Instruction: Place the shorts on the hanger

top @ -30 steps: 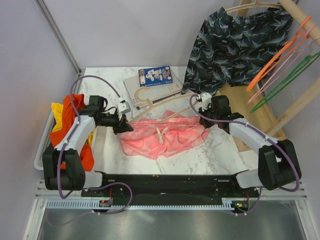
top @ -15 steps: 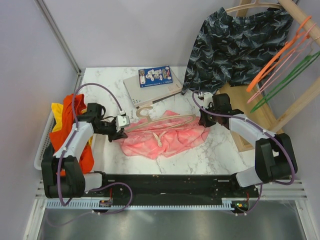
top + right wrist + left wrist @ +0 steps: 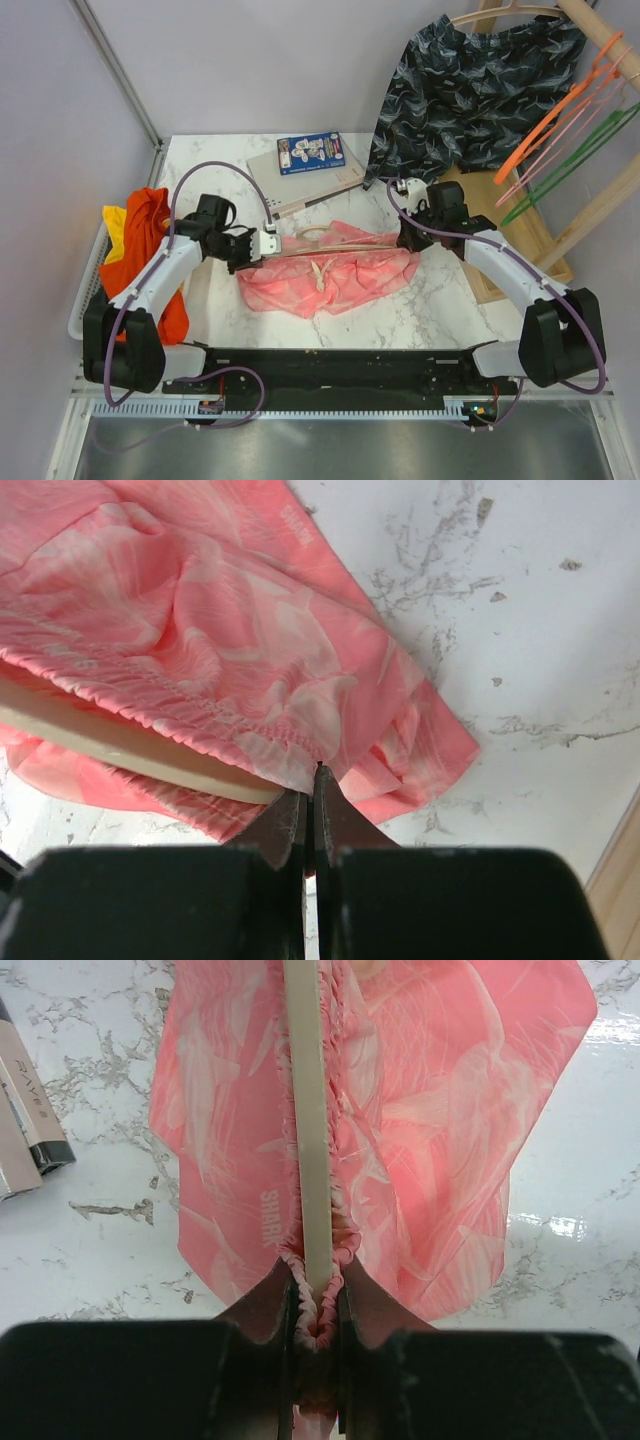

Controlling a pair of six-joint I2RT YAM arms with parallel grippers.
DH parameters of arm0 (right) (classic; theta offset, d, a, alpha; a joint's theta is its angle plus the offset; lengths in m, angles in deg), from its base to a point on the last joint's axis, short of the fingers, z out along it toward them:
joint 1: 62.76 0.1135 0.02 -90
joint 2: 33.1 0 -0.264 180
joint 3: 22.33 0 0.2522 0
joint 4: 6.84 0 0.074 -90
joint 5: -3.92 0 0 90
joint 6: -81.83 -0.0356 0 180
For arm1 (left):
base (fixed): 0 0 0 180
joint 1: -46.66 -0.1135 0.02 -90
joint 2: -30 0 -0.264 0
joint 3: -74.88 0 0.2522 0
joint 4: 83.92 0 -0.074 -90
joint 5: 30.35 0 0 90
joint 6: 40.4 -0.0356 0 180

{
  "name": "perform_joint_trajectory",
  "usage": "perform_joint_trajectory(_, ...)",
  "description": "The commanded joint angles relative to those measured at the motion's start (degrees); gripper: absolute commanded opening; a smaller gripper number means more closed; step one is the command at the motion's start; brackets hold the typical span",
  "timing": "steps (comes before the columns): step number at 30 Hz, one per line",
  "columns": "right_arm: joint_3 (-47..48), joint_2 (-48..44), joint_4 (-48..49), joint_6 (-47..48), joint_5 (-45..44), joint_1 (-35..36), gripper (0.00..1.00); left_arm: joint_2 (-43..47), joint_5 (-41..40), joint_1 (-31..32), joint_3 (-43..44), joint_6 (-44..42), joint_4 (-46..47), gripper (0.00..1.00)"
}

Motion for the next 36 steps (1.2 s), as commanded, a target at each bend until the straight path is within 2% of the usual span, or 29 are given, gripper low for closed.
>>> perform_joint_trajectory(1,2.2,-3.5,-2.3,3.9,-5.6,1.2,0.01,-0.5,-6.5,-0.2,3.0,5.5,-2.5,0.02)
perform_joint_trajectory(4,3.6,-3.8,-4.2,5.3,-3.2,2.6,0.09,-0.3,-5.5,0.6,2.7,7.1,-1.3,0.02)
perform_joint_trajectory(7,4.1,-4.8,-5.1,6.0,-2.0,4.7,0.28,-0.2,-3.5,1.1,2.2,8.9,-0.7,0.02)
perform_joint_trajectory(8,4.1,-5.3,-5.7,6.6,-1.8,5.0,0.37,-0.2,-2.8,1.1,2.3,9.5,-0.5,0.02)
perform_joint_trajectory(9,4.2,-5.6,-6.0,7.1,-1.2,5.2,0.5,0.0,-2.5,1.1,2.2,9.9,-0.5,0.02)
perform_joint_trajectory(14,3.6,-10.5,-7.2,11.9,1.9,5.3,0.7,2.0,0.0,0.7,0.7,9.7,-0.5,0.02)
perform_joint_trajectory(20,4.0,-16.1,-6.6,19.3,10.9,5.3,0.79,3.6,3.0,0.7,2.8,10.7,-1.2,0.02)
perform_joint_trajectory(24,7.9,-15.2,-7.2,20.2,14.5,7.1,0.76,4.2,3.7,1.3,6.4,11.5,-3.2,0.02)
perform_joint_trajectory(29,11.0,-13.4,-7.3,21.3,14.0,12.2,0.72,5.3,4.2,3.3,9.5,12.3,-5.2,0.02)
perform_joint_trajectory(36,17.8,-12.8,-6.8,26.3,12.3,18.9,0.72,7.4,2.9,8.2,12.3,14.9,-5.7,0.02)
